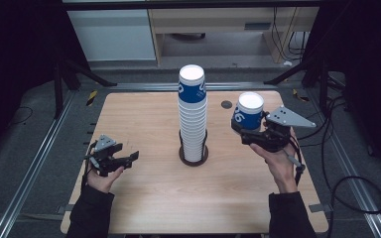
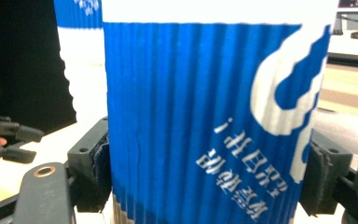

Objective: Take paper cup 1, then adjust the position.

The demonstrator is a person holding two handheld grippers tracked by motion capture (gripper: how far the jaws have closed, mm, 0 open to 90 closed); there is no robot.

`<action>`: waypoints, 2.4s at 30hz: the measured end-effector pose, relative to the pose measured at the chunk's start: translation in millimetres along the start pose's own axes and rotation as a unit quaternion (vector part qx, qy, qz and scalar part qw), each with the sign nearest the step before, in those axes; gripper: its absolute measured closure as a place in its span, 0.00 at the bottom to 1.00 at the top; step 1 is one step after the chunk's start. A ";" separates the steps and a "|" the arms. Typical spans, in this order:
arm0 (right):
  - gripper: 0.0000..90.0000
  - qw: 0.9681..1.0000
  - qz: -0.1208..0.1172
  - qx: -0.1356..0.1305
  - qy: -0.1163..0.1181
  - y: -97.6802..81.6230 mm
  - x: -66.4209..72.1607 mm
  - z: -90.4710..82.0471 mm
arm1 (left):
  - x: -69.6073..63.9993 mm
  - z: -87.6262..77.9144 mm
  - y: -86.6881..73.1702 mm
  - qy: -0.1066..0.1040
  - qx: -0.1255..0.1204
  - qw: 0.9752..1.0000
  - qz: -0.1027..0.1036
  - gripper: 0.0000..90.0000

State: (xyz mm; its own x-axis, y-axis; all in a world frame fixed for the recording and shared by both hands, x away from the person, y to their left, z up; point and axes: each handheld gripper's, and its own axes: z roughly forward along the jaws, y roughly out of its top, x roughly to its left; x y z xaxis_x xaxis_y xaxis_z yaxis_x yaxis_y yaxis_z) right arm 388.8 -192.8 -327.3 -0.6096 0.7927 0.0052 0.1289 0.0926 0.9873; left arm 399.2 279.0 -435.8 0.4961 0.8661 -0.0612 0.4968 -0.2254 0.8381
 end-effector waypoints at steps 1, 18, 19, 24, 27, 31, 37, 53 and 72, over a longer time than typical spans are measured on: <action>0.24 1.000 0.002 0.003 0.001 -3.0 0.0 -0.6 | -1.2 -0.1 -0.1 -0.002 0.000 1.000 0.001 0.27; 0.24 0.997 -0.018 0.064 0.029 -46.3 1.3 1.4 | -7.1 0.4 1.6 -0.029 0.006 0.999 0.015 0.27; 0.24 0.997 -0.018 0.064 0.029 -46.3 1.3 1.4 | -7.1 0.4 1.6 -0.029 0.006 0.999 0.015 0.27; 0.23 0.995 -0.037 0.085 0.044 -55.5 3.5 3.3 | -15.3 -0.8 6.0 -0.044 0.005 0.999 0.028 0.26; 0.23 0.993 -0.041 0.096 0.053 -61.1 4.7 5.4 | -20.2 -0.9 8.0 -0.053 0.008 0.998 0.035 0.26; 0.23 0.990 -0.056 0.111 0.069 -66.3 9.1 10.7 | -29.4 -1.5 11.3 -0.065 0.005 0.997 0.046 0.25; 0.23 0.985 -0.078 0.127 0.091 -72.1 19.3 19.5 | -40.3 -3.0 14.3 -0.084 0.005 0.995 0.062 0.24; 0.23 0.973 -0.118 0.148 0.129 -79.8 45.3 38.8 | -76.6 -1.2 28.1 -0.139 0.000 0.986 0.092 0.20; 0.23 0.959 -0.140 0.168 0.178 -91.3 76.7 67.5 | -116.2 2.5 40.8 -0.198 -0.012 0.974 0.109 0.19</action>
State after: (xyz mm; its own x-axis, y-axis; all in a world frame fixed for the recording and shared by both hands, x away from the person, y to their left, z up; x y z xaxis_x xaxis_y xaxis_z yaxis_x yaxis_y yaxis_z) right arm 383.1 -99.8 -427.7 -0.8784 0.4569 -0.1402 0.1287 0.5086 0.8513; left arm 363.7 168.1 -395.8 0.8262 0.5578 -0.0797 0.3338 -0.3706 0.8667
